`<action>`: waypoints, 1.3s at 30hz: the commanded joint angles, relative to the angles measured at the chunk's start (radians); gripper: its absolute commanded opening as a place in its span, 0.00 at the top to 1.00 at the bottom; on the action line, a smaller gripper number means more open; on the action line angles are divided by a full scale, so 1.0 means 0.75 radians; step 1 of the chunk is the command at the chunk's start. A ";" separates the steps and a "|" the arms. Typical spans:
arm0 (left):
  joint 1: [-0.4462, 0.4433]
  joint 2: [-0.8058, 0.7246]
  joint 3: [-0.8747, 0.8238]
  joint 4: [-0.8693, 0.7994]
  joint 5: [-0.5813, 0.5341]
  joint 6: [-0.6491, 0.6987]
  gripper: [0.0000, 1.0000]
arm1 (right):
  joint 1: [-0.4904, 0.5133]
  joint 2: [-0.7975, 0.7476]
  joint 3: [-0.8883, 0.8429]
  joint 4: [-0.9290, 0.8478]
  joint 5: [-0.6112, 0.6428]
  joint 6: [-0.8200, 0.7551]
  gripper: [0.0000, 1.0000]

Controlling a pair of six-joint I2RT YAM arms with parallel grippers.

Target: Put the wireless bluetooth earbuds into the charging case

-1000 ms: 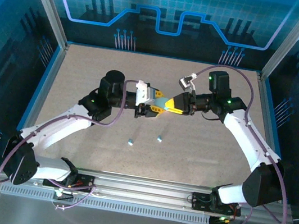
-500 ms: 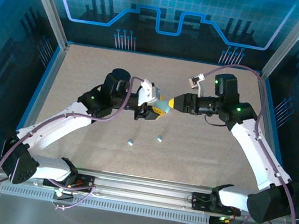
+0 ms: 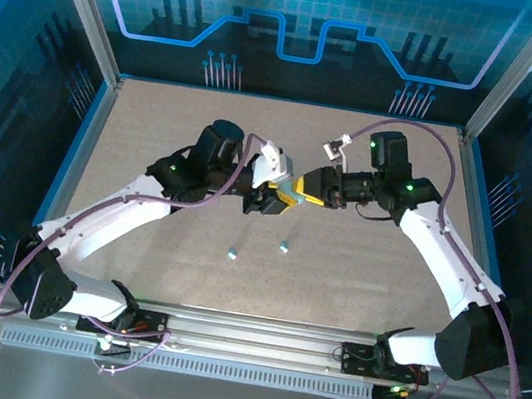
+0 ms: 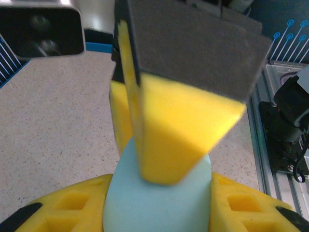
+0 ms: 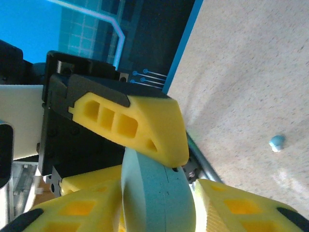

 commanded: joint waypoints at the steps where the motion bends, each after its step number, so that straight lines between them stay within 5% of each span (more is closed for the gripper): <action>1: -0.009 0.021 0.070 -0.036 -0.017 0.005 0.69 | 0.016 0.012 -0.021 0.003 -0.070 0.021 0.53; 9: -0.010 0.033 0.077 -0.039 -0.045 -0.003 0.57 | 0.009 0.001 -0.048 0.043 -0.028 0.054 0.80; 12: -0.009 0.014 0.026 -0.004 -0.045 0.026 0.36 | -0.005 -0.016 -0.096 0.178 -0.064 0.159 0.81; 15: 0.005 -0.033 -0.109 0.150 -0.023 0.031 0.31 | -0.029 -0.032 -0.152 0.334 -0.124 0.276 0.82; 24: 0.016 -0.083 -0.337 0.505 0.016 0.064 0.33 | -0.061 -0.035 -0.204 0.543 -0.242 0.449 0.80; 39: 0.062 -0.099 -0.519 1.057 0.196 -0.257 0.44 | -0.080 -0.033 -0.249 0.746 -0.287 0.603 0.79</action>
